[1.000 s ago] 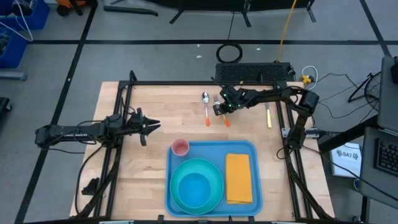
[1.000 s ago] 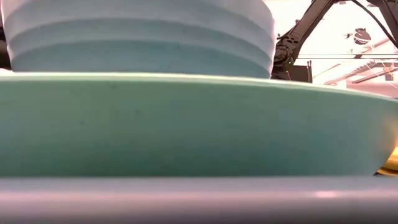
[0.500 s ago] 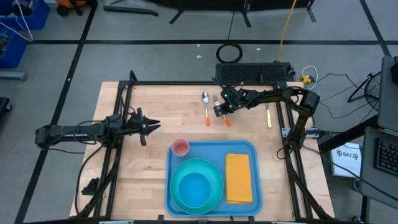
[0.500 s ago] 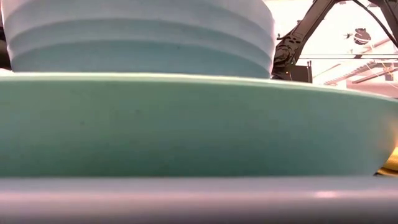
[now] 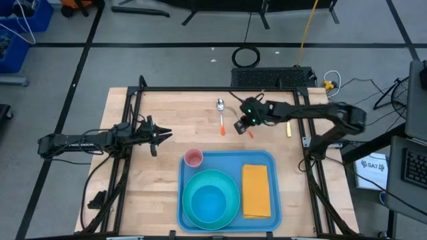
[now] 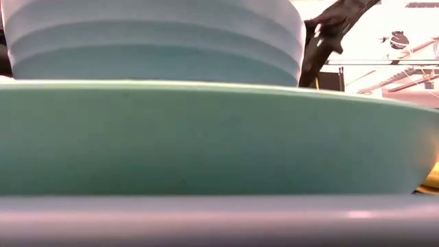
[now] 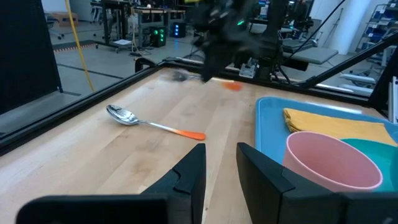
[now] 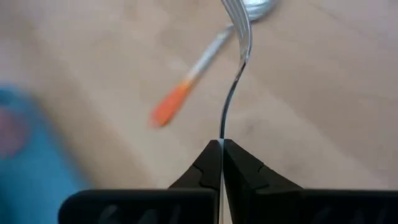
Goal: Set up tray
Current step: Put the orange fork on top of the yellow napkin
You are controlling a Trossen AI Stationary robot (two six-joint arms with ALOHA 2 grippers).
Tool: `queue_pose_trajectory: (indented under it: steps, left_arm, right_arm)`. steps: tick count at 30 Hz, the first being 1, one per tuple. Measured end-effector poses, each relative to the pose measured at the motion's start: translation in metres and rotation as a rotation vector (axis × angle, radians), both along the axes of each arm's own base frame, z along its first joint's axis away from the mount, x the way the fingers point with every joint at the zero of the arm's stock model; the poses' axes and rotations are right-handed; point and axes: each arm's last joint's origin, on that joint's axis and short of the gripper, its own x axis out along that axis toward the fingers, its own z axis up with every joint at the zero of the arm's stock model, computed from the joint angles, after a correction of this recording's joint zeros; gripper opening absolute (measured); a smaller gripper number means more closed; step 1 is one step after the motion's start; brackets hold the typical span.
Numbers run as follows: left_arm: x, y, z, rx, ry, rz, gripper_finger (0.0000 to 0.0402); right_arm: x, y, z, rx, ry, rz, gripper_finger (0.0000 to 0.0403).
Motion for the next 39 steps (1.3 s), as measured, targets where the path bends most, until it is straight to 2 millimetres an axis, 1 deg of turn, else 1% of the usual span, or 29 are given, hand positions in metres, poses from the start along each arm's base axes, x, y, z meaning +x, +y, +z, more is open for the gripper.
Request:
queue_pose_trajectory:
  steps: [3,5,9,11,17,19,24,28,33,36,39]
  left_arm:
    - [0.000,0.000,0.000,0.000,0.001,0.000,0.0093]
    - [0.000,0.000,0.000,0.000,-0.001,0.000,0.0093]
    - [0.000,0.000,0.000,0.000,0.000,0.000,0.0093]
    - [0.000,0.000,0.000,0.000,0.000,0.000,0.0093]
    - [0.000,0.000,0.000,0.000,0.000,0.000,0.0093]
    - [0.000,0.000,0.000,0.000,-0.001,0.000,0.0093]
    - [0.000,0.000,0.000,0.000,0.000,0.000,0.0093]
    - [0.000,0.000,0.000,0.000,0.000,0.000,0.0093]
    - [0.000,0.000,0.000,0.000,-0.001,0.000,0.0093]
    - [0.000,0.000,0.000,0.000,-0.001,0.000,0.0093]
    - [0.000,0.000,0.000,0.000,0.001,0.000,0.0093]
  right_arm:
    - [-0.010,0.030,0.025,-0.018,-0.034,0.028,0.0002]
    - [-0.021,0.049,0.037,-0.027,-0.018,0.020,0.0001]
    - [-0.040,0.089,0.045,-0.029,0.044,-0.018,0.0001]
    - [-0.048,0.108,0.046,0.002,0.062,-0.024,0.0001]
    - [-0.059,0.156,0.041,0.132,0.076,-0.069,0.0001]
    - [-0.066,0.171,0.040,0.174,0.090,-0.088,0.0001]
    - [-0.086,0.204,0.036,0.278,0.121,-0.189,0.0001]
    - [-0.094,0.226,0.028,0.304,0.109,-0.262,0.0001]
    - [-0.086,0.252,0.008,0.362,0.117,-0.285,0.0000]
    - [-0.075,0.264,-0.004,0.396,0.100,-0.274,0.0000]
    - [-0.064,0.273,-0.012,0.431,0.047,-0.249,0.0000]
